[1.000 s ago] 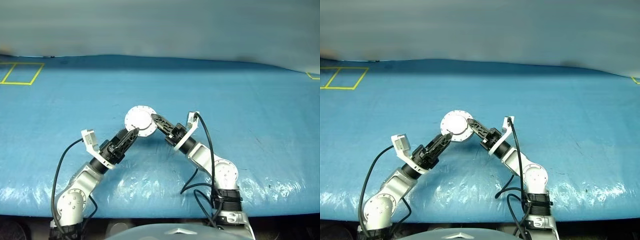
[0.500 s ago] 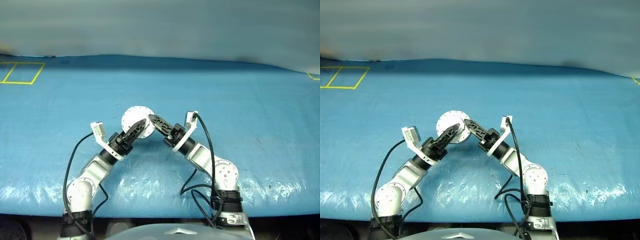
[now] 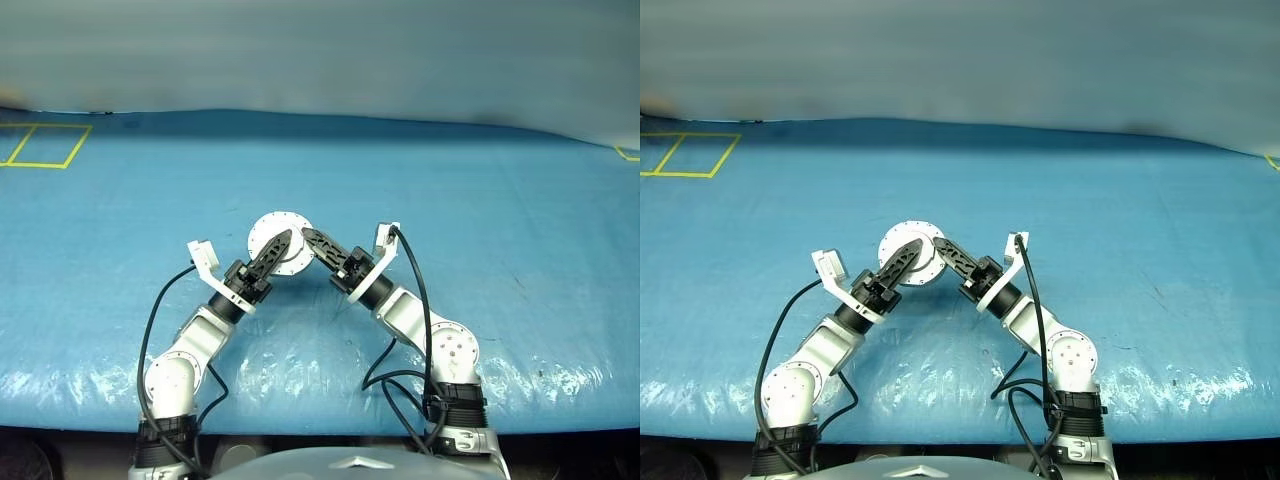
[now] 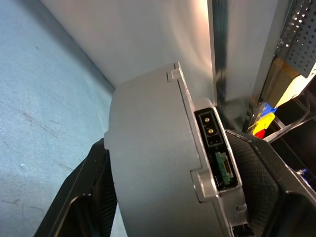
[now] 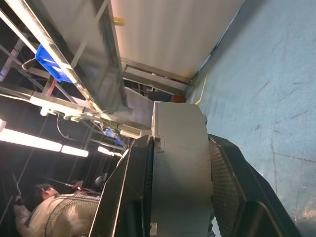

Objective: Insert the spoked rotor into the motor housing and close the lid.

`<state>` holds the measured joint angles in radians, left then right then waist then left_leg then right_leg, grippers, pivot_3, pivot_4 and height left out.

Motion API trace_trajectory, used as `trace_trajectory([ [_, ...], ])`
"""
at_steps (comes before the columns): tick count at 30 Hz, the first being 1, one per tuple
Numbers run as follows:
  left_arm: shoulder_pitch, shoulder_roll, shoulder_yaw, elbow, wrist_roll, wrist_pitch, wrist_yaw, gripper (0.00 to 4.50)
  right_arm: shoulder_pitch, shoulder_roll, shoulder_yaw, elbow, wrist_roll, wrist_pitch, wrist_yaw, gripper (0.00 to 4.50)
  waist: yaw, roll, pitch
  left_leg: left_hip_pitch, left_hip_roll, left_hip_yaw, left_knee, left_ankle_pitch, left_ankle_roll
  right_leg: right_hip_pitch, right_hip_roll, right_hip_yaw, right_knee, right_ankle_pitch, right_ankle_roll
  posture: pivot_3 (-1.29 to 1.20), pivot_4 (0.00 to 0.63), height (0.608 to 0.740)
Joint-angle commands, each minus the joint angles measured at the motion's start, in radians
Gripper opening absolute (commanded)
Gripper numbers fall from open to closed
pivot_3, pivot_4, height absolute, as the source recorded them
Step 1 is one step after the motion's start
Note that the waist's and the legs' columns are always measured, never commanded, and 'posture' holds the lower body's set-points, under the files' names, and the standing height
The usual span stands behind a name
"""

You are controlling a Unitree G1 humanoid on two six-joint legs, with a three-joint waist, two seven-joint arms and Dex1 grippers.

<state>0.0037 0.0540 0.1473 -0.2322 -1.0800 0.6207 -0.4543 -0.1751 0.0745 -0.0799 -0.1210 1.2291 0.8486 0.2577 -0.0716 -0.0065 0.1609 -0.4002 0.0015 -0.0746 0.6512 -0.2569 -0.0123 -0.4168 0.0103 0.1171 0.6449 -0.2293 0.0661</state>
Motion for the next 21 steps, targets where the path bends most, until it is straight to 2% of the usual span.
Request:
trace_trajectory([
  [1, -0.009, -0.002, 0.007, -0.037, 0.01, -0.003, 0.055, 2.95, -0.025, 0.046, 0.032, -0.042, -0.033, -0.028, -0.039, 1.21, 0.0, 0.0, 0.0, 0.0, 0.0, 0.0, 0.0, 0.0, 0.0, 0.0, 0.0, 0.0, 0.0, 0.0, 0.0, 0.0, 0.15, 0.74],
  [9, -0.015, 0.003, 0.01, -0.075, -0.338, 0.187, 0.164, 2.78, -0.025, 0.054, 0.051, -0.034, -0.041, -0.064, -0.052, 1.21, 0.003, 0.0, 0.0, 0.0, 0.0, -0.001, 0.001, 0.0, 0.0, 0.0, -0.001, -0.001, 0.0, 0.0, 0.0, 0.0, 0.15, 0.74],
  [17, 0.001, 0.058, -0.019, -0.058, -0.336, 0.218, 0.23, 2.78, -0.027, 0.05, 0.058, -0.038, -0.056, -0.074, -0.058, 1.21, 0.003, 0.0, 0.0, 0.0, -0.001, -0.001, 0.002, 0.0, 0.0, 0.001, -0.001, -0.001, 0.0, 0.002, -0.002, 0.0, 0.15, 0.74],
  [21, 0.003, 0.066, -0.042, -0.082, -0.248, 0.173, 0.204, 2.78, -0.025, 0.049, 0.065, -0.052, -0.074, -0.086, -0.043, 1.21, 0.003, 0.0, 0.0, 0.0, -0.001, -0.001, 0.002, 0.0, 0.0, 0.001, -0.001, -0.001, 0.0, 0.002, -0.002, 0.0, 0.15, 0.74],
])
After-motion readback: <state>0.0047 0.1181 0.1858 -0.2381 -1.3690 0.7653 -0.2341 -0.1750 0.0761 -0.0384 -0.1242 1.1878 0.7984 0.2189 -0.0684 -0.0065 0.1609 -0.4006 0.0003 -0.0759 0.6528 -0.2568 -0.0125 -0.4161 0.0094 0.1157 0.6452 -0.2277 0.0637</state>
